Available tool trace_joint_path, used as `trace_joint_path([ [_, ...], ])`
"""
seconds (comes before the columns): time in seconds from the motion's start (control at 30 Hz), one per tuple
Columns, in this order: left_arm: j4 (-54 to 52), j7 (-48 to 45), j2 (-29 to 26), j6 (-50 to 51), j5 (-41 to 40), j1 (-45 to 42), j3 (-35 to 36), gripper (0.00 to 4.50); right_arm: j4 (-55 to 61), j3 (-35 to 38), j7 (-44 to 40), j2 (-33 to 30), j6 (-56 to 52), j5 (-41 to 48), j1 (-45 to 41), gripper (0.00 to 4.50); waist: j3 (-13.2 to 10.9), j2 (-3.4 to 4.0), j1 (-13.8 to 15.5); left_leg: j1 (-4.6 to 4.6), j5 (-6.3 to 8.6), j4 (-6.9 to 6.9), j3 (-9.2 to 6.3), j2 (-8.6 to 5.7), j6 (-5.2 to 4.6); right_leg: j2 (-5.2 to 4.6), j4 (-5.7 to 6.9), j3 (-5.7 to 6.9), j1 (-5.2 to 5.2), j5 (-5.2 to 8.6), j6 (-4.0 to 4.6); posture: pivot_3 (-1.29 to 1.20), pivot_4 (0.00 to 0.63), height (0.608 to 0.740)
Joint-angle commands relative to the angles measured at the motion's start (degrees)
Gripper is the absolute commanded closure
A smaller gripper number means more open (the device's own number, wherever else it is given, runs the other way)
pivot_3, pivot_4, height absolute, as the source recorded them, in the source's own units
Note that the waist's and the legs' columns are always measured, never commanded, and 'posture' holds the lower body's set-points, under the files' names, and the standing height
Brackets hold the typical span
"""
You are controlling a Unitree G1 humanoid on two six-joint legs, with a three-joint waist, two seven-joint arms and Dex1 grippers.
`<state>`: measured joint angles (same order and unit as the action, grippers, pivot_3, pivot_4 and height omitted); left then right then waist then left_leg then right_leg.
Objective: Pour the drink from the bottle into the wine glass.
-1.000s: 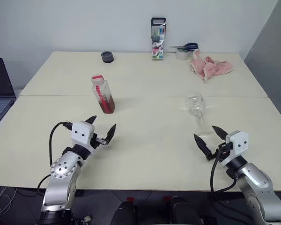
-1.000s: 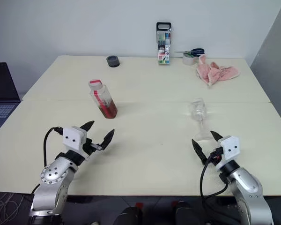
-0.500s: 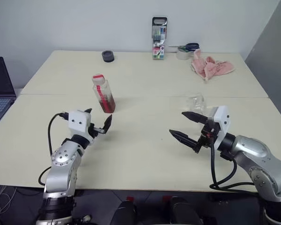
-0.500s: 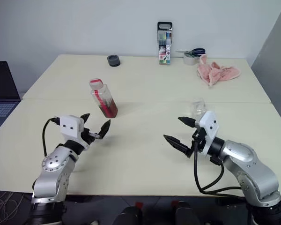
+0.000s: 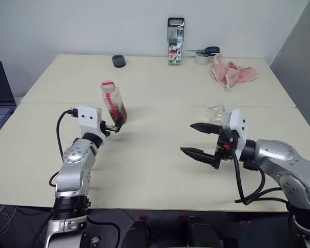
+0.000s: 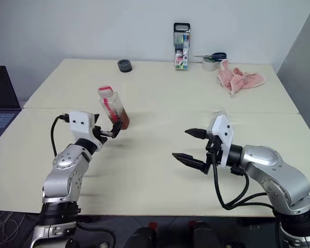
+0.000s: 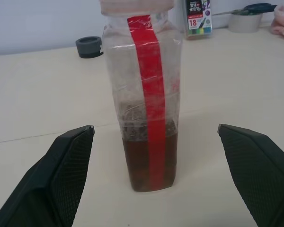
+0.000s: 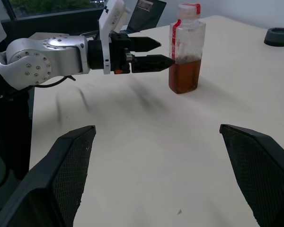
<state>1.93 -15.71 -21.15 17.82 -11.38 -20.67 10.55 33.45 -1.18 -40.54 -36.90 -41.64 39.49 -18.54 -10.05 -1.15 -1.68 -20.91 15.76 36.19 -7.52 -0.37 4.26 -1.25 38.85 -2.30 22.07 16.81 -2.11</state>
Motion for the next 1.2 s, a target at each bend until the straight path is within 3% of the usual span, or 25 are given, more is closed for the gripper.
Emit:
trace_joint_path([
  [0.03,2.7,0.1,-0.3,-1.9,1.3,-2.8,-0.5,0.02,2.2,0.7,0.0,0.5,1.2,0.7,-0.9,0.0,0.0,-0.04,0.0,0.0,0.0,0.0,0.01,0.0,0.0,0.0,0.0,0.0,0.0,0.0,0.0,0.0,0.15,0.74],
  [0.57,21.0,1.0,-0.9,-11.9,6.0,-17.0,-1.7,0.02,2.8,0.9,0.2,0.8,0.9,0.5,-1.1,0.0,-0.1,-0.2,0.0,-0.06,-0.01,0.01,0.02,-0.01,0.02,-0.02,0.01,0.0,0.07,-0.01,0.0,0.0,0.15,0.74],
  [1.17,21.6,2.2,-0.7,-11.3,6.3,-19.5,-1.4,0.02,2.1,1.6,0.8,0.7,-0.3,1.3,-3.0,0.0,-0.1,-0.21,0.0,-0.09,-0.04,0.02,0.01,-0.01,0.06,-0.02,0.02,0.0,0.1,-0.01,0.0,0.0,0.15,0.74],
  [1.2,21.7,2.2,-0.6,-11.3,6.3,-19.5,-1.4,0.21,2.1,1.6,0.9,0.7,-0.5,1.3,-3.2,0.0,-0.1,-0.21,0.0,-0.09,-0.04,0.02,0.01,-0.01,0.06,-0.02,0.02,0.0,0.1,-0.01,0.0,0.0,0.15,0.74],
])
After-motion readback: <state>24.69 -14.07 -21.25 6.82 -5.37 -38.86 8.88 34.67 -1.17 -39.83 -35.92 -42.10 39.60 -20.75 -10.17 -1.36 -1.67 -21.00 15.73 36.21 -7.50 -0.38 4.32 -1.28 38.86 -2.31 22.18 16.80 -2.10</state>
